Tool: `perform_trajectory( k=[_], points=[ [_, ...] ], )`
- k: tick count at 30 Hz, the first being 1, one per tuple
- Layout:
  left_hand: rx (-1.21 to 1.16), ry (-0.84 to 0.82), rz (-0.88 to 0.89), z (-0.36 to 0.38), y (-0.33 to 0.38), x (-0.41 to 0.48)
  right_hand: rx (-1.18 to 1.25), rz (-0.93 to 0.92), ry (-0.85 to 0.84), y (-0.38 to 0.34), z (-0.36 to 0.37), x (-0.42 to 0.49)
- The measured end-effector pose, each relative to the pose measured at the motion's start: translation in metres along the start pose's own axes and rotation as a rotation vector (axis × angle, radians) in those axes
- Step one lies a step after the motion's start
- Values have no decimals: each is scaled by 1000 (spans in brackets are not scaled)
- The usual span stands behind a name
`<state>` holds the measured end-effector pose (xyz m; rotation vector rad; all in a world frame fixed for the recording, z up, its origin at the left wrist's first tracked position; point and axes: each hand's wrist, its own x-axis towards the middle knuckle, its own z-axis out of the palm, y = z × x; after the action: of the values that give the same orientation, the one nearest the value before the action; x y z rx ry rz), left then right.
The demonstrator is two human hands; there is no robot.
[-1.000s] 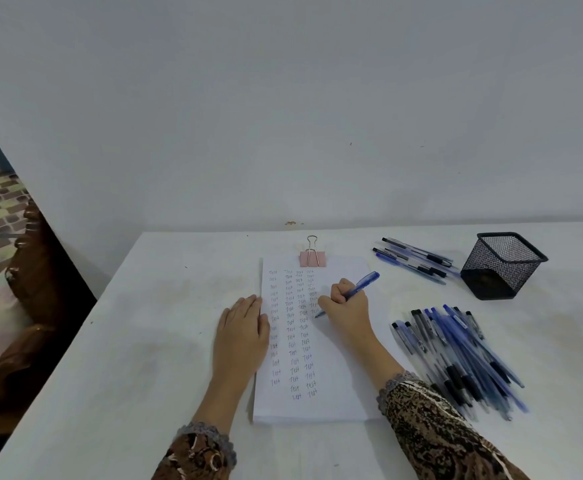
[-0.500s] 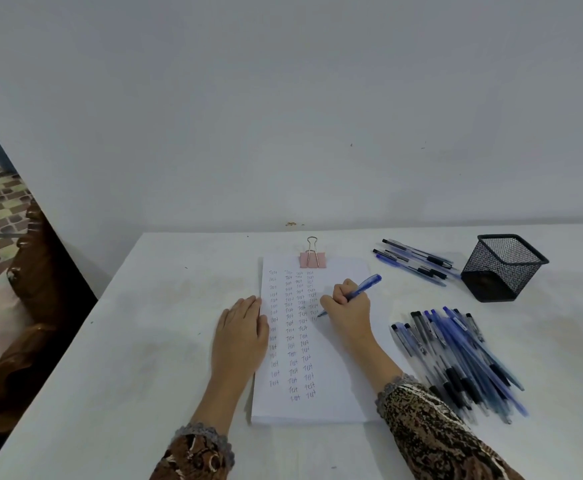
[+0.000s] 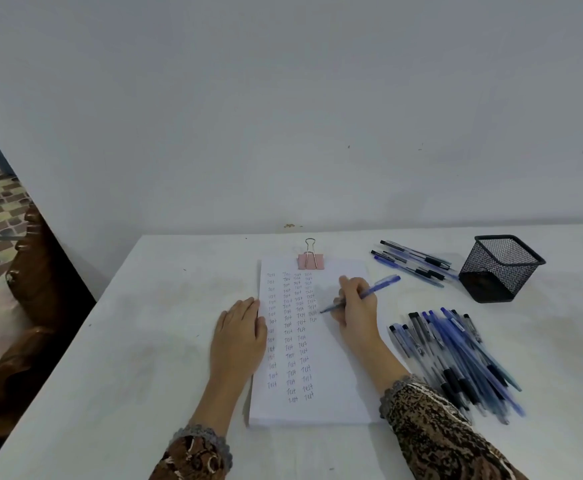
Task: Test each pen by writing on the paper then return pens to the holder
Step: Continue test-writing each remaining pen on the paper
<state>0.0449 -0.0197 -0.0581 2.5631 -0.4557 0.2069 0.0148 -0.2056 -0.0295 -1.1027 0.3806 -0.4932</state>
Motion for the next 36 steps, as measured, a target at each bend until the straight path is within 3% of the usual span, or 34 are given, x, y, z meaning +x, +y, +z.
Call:
perform_trajectory(
  k=[10,15,22,24,28,36],
  points=[
    [0,10,4,2,-2,0,-31,-44,180,-6,0,-2],
    [2,8,1,1,-1,1,-305,-177,306,-1,5,-11],
    [9,-5,6,3,-4,2,-394,-172,338,-11,7,-17],
    [3,5,11,4,-5,2,-521,-182,269,-30,2,-18],
    [20,12,23,6,-7,3,-1054,-113,70,-78,-34,-13],
    [27,-8,16,9,-10,5,-1576,150,63,-100,-116,-22]
  ],
)
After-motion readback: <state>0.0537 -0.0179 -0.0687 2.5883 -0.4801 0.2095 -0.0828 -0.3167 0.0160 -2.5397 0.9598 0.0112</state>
